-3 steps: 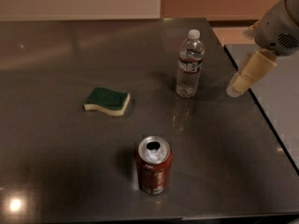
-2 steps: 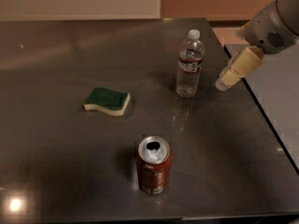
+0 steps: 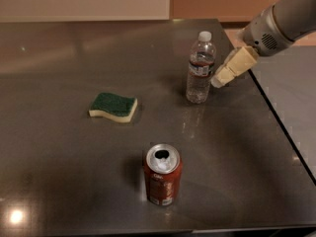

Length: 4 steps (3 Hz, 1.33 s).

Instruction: Pick water bottle

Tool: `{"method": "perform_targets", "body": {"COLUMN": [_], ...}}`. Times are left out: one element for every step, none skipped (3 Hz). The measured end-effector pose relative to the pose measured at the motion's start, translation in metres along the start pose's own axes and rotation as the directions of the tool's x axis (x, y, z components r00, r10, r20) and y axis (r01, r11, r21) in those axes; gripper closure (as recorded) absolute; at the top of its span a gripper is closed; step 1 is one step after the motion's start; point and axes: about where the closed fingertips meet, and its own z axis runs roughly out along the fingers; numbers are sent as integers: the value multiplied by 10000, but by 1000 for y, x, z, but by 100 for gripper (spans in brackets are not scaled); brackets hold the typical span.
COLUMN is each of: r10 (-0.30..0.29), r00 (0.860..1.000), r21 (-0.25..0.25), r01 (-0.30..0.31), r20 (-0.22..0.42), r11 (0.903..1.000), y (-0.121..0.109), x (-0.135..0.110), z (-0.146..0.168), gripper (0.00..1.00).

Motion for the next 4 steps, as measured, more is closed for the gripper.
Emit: {"method": "perform_targets", "body": {"r10": [241, 348, 240, 118], "r00": [9994, 9978, 9965, 9949], "r21": [83, -70, -360, -720], "r01": [-243, -345, -212, -46], "r20": [247, 560, 804, 1000], "r11": [9997, 9994, 9991, 9974], "y": [-8, -8, -2, 6], "x": [-7, -16, -27, -36], "z": [14, 23, 30, 35], "gripper": [0, 0, 0, 24]}}
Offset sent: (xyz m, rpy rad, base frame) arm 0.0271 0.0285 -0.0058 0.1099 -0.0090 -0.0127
